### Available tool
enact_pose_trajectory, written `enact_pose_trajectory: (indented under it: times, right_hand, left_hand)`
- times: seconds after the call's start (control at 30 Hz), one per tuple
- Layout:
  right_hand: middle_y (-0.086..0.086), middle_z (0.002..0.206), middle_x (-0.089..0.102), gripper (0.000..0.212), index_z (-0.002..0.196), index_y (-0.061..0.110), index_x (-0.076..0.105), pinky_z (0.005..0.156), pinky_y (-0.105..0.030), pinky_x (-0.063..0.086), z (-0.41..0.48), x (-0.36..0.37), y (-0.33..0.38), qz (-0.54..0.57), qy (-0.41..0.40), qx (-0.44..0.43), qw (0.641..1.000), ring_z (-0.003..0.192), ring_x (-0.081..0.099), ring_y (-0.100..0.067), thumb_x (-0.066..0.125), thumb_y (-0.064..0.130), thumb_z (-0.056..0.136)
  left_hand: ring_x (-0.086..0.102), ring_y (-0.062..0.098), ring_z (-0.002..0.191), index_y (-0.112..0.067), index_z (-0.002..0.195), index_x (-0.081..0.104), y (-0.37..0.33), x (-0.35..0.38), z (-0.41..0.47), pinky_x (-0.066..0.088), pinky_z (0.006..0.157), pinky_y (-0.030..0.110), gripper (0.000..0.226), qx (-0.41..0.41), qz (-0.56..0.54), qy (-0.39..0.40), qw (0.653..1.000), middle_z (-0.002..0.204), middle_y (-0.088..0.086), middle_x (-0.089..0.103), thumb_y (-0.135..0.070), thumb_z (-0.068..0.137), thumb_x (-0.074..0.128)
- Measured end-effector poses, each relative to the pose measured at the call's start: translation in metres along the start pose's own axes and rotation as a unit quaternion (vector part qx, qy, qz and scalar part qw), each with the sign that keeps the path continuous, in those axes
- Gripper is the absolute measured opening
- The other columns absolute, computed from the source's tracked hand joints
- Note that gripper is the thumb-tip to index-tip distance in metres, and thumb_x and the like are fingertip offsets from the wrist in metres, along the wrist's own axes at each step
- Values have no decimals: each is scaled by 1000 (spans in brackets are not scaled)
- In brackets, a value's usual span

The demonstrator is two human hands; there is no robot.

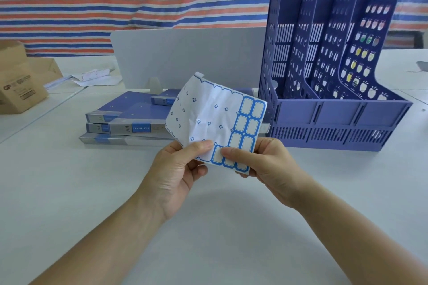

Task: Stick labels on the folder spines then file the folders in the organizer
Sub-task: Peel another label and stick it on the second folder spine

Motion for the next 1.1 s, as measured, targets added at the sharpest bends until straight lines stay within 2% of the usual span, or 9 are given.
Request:
enact_pose_trajectory:
  times: [0.07,0.17,0.23,0.37,0.7,0.77,0.87,1.03,1.1]
  right_hand:
    - [-6,91,77,16,99,9,78,59,-26,41,1,0,-2,-16,-7,-6,1000,63,53,-12,74,17,85]
    - [1,88,76,13,98,12,77,60,-25,40,1,1,-2,-22,3,-10,1000,61,52,-8,72,18,88]
    - [2,90,77,13,100,12,77,60,-23,41,0,2,0,-22,10,-12,1000,62,54,-7,70,16,89]
    - [1,96,78,13,100,15,77,61,-22,44,-1,-1,3,-28,10,-15,999,70,58,-10,69,14,90]
    - [0,102,79,19,106,14,76,67,-22,47,-1,-4,4,-46,19,1,999,79,66,-10,71,16,88]
    - [0,103,78,21,107,13,76,69,-24,48,-1,-4,3,-47,23,-1,999,81,67,-11,73,17,86]
    - [1,105,78,24,108,15,76,79,-34,51,-1,-3,0,-56,30,-4,998,94,71,-20,75,20,85]
    - [4,101,79,21,108,17,76,83,-33,59,-1,-1,1,-77,8,-17,997,94,75,-17,74,16,87]
    - [7,99,79,19,107,20,76,84,-35,60,-2,1,2,-106,-4,-42,993,92,75,-15,72,16,88]
  left_hand:
    - [60,10,65,-19,78,71,-1,-1,1,40,59,25,17,-1,3,-1,1000,81,-1,72,-13,63,75]
    - [62,13,75,-21,89,72,0,-4,2,45,57,22,30,6,14,2,1000,89,0,72,-6,64,78]
    - [61,15,75,-19,87,72,0,-5,2,45,52,20,22,8,13,5,1000,86,1,71,-11,67,73]
    - [58,15,73,-17,102,70,0,-4,2,40,49,22,34,25,19,13,999,93,4,68,-11,68,73]
    - [57,15,73,-18,103,69,1,-3,3,38,45,21,35,34,19,35,999,96,4,68,-11,69,73]
    - [60,15,75,-17,108,69,2,-5,4,42,48,20,40,28,30,29,999,101,6,69,-12,68,73]
    - [65,21,90,-11,115,69,2,-7,4,46,64,26,55,20,46,25,998,113,12,72,-18,61,78]
    - [62,10,63,-20,75,70,-1,-4,1,42,48,19,15,10,23,45,999,78,-2,68,-8,66,71]
    - [63,9,59,-20,67,71,-3,-2,0,43,47,17,19,9,13,48,999,72,-4,68,-1,66,72]
Point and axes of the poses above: each hand's wrist, its own z-axis towards the middle knuckle, its own x-axis out of the palm, y = z × x, the point moved 2 cm from there along z, towards the middle knuckle
